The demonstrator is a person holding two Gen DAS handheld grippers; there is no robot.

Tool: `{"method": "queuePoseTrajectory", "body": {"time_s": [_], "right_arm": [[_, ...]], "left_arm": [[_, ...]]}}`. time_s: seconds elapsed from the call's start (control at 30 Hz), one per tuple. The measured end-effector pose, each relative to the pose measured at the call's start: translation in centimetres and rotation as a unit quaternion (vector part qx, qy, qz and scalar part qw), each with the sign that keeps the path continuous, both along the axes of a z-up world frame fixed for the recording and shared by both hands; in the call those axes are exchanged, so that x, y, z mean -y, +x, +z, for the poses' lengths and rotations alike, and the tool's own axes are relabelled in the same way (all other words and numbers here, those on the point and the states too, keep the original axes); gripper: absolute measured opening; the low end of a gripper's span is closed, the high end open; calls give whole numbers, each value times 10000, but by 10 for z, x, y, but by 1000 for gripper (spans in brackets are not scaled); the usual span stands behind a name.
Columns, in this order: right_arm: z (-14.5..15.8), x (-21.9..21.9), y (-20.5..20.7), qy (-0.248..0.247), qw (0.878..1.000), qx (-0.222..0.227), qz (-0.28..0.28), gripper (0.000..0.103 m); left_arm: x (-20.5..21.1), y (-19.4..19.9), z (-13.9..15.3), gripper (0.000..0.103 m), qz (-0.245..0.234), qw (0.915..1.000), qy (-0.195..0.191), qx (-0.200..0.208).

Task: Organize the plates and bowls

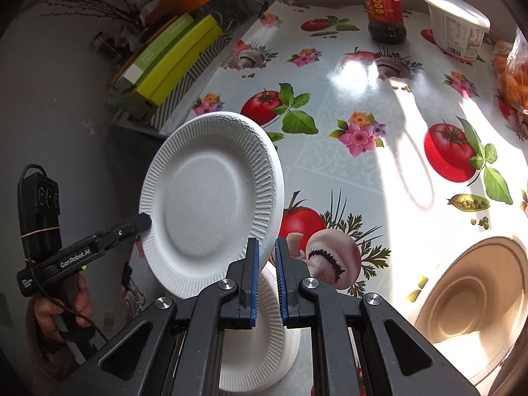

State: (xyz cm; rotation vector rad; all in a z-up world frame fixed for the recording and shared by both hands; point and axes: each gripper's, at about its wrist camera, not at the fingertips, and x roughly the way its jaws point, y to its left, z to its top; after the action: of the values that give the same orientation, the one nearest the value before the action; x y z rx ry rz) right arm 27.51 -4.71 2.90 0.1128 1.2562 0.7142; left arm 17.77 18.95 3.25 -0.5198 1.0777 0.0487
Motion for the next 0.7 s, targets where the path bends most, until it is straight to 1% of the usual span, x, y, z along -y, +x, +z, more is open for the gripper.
{"method": "queuePoseTrajectory", "body": {"time_s": [0.13, 0.23, 0.5, 0.7], "right_arm": [[-2, 6, -12, 6, 10000, -8, -14, 11], [0, 10, -22, -12, 10000, 64, -5, 11], [1, 16, -43, -13, 9999, 114, -1, 11], [-2, 22, -58, -69, 9999, 107, 16, 11]], "left_arm": [[5, -11, -1, 20, -39, 10000, 6, -1], [10, -18, -2, 20, -62, 10000, 32, -5], [18, -40, 3, 20, -127, 9998, 145, 78], [26, -53, -3, 20, -166, 9998, 136, 25]]}}
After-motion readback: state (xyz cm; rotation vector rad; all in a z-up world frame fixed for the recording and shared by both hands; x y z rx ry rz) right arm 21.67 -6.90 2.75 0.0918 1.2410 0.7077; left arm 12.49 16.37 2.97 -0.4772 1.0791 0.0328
